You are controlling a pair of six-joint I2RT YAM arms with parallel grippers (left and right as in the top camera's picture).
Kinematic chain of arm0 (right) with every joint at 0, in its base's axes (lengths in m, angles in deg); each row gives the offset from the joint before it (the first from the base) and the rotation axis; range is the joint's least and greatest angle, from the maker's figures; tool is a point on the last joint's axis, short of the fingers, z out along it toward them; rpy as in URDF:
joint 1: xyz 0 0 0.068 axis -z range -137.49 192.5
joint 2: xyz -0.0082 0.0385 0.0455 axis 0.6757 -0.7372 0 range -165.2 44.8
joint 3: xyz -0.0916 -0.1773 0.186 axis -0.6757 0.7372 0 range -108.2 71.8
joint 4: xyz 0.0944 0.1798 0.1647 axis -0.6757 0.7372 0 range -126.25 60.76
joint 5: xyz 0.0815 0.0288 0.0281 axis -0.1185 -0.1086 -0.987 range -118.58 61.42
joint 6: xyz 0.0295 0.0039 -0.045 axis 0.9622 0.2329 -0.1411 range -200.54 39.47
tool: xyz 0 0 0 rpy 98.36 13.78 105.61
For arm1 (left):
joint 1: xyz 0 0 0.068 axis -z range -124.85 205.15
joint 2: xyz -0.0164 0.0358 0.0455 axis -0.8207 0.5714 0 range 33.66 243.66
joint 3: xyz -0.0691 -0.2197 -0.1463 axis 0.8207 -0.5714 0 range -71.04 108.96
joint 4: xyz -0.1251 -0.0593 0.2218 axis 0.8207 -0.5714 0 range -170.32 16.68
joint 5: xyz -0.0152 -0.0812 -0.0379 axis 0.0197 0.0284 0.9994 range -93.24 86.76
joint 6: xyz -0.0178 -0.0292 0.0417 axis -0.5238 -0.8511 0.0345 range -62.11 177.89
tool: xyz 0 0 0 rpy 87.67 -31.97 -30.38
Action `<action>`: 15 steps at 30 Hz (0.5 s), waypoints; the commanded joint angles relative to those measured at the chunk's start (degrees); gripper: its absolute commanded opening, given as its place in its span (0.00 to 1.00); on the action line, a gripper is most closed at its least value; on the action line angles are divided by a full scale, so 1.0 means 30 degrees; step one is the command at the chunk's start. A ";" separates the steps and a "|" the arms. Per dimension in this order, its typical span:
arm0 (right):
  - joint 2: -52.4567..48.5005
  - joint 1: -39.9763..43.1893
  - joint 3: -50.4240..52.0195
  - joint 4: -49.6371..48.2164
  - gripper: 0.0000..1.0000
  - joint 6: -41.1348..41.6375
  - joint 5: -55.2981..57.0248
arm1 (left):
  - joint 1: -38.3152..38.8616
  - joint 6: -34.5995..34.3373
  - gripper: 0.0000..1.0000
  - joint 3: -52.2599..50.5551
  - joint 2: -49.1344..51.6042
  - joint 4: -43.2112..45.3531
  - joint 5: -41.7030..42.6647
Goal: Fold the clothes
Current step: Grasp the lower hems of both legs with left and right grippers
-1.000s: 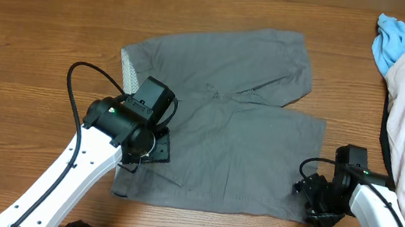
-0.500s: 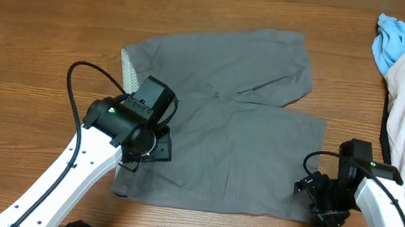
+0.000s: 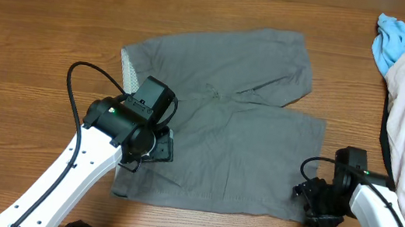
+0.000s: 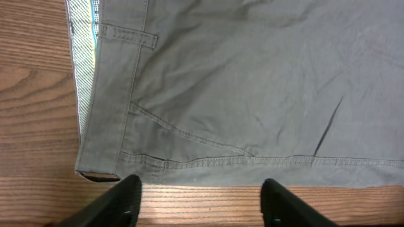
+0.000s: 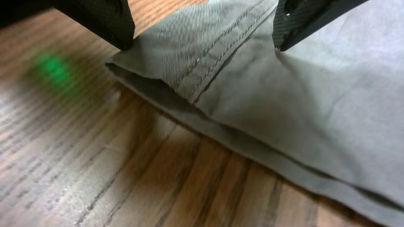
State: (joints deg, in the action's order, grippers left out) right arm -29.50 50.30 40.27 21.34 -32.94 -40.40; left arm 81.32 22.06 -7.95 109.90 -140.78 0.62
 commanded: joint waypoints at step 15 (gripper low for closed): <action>0.0175 0.0102 0.1005 0.0801 0.71 0.0372 -0.1107 | 0.0036 -0.0058 0.66 0.0007 0.0080 -0.0146 0.0080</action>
State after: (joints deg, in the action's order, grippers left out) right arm -29.35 50.34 42.83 23.44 -32.22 -41.97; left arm 81.32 22.04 -7.95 109.90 -141.05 0.64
